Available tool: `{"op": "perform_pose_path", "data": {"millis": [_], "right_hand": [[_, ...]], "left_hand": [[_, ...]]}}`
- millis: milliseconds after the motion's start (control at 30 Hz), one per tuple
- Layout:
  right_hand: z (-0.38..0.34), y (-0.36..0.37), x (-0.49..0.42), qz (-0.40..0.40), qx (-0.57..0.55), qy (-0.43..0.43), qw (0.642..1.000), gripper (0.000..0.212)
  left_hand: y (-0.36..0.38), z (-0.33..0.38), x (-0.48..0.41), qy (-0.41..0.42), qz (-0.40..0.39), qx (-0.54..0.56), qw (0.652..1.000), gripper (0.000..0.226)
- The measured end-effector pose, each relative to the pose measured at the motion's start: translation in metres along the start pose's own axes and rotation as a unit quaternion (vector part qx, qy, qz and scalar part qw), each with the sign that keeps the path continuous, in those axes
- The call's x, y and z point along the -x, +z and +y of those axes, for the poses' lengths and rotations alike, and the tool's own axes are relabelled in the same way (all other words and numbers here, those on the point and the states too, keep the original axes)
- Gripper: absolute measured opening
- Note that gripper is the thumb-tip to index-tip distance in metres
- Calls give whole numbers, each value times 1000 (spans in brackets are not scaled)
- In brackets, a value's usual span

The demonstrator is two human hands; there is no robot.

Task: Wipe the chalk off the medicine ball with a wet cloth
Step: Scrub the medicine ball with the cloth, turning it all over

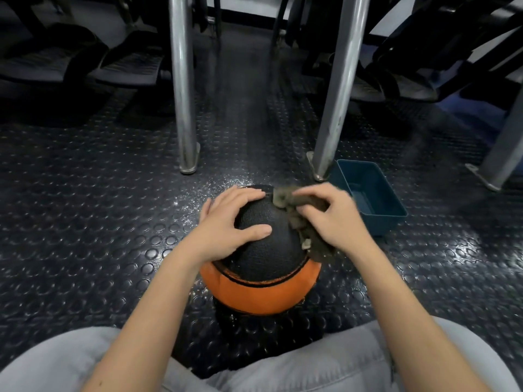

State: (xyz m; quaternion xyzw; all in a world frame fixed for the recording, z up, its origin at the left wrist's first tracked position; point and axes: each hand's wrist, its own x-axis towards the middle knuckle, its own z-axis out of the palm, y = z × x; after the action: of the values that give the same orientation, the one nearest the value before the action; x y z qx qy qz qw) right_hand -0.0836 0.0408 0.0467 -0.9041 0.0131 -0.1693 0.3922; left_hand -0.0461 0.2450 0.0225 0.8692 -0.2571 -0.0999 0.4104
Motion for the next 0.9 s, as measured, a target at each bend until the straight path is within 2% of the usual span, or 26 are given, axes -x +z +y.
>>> {"op": "perform_pose_path", "data": {"millis": [67, 133, 167, 233, 333, 400, 467, 500, 567, 633, 700, 767, 833, 900], "right_hand": [[13, -1, -1, -36, 54, 94, 993, 24], [19, -11, -1, -73, 92, 148, 982, 22], [18, -16, 0, -92, 78, 153, 981, 21], [11, -23, 3, -123, 67, 143, 980, 21], [4, -30, 5, -173, 82, 119, 974, 24], [3, -32, 4, -129, 59, 70, 987, 33], [2, -27, 2, -7, 14, -13, 1000, 35], [0, -23, 2, 18, -3, -57, 998, 34], [-4, -12, 4, -36, -8, -108, 994, 35], [4, -4, 5, -111, 15, -45, 993, 39], [23, -5, 2, -91, 73, 34, 993, 38], [33, -11, 5, -51, 153, 72, 984, 38], [23, -15, 7, 6, 97, 29, 995, 39], [2, -15, 9, -3, 15, -54, 998, 41]], "left_hand": [[-2, 1, 1, -2, 2, -17, 1000, 50], [4, 3, 3, 0, 50, -49, 998, 41], [10, 6, 6, 8, 91, -62, 994, 38], [29, 17, 13, 25, 170, -59, 983, 48], [55, 25, 20, 31, 223, -120, 967, 46], [56, 22, 18, 40, 254, -147, 955, 40], [51, 16, 12, 59, 262, -141, 953, 37], [49, 13, 9, 67, 258, -137, 954, 37], [44, 10, 4, 83, 241, -131, 958, 40], [41, 10, 0, 97, 224, -118, 963, 41], [40, 9, -2, 106, 214, -97, 966, 40], [41, 8, -2, 121, 219, -90, 964, 38], [42, 6, -1, 127, 233, -87, 960, 36], [42, 5, -1, 125, 247, -89, 957, 35]]}}
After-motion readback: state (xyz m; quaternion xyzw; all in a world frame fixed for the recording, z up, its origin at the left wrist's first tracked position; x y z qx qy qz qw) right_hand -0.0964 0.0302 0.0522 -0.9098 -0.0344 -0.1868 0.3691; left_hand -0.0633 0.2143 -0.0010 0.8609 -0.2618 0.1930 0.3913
